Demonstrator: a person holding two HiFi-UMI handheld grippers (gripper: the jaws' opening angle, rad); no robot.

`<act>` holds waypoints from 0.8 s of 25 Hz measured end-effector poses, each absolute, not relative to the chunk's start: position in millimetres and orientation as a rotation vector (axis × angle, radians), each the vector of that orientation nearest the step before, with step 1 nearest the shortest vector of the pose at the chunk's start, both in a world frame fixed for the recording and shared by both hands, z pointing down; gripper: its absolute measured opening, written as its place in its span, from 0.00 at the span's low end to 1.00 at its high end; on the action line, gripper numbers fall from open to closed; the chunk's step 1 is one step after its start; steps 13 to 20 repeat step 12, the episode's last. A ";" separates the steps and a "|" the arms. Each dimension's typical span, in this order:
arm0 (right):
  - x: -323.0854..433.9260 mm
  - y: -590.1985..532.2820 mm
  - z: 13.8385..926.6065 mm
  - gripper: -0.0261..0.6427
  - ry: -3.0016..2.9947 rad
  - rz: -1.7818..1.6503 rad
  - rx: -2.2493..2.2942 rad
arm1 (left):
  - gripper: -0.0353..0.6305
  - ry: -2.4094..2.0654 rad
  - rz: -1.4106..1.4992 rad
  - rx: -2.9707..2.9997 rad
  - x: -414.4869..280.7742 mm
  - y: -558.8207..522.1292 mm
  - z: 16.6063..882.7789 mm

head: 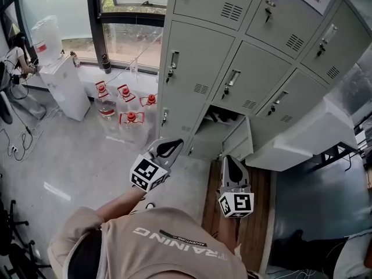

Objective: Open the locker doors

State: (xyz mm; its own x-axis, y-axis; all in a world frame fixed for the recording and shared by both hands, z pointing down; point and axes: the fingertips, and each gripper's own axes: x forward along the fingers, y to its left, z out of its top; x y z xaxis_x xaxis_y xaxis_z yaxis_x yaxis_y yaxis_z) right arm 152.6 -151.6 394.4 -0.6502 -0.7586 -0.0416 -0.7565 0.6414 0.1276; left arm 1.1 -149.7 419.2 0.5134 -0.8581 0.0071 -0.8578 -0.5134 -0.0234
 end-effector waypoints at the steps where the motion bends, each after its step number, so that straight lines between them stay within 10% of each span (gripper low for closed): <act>1: 151.9 -153.2 393.9 0.06 -2.836 -0.203 1.300 | 0.06 1.538 -0.027 -2.716 1.2 -151.2 418.0; 20: 145.5 -148.4 414.6 0.06 -2.782 -0.169 1.164 | 0.06 1.583 -0.032 -2.749 4.5 -144.9 434.7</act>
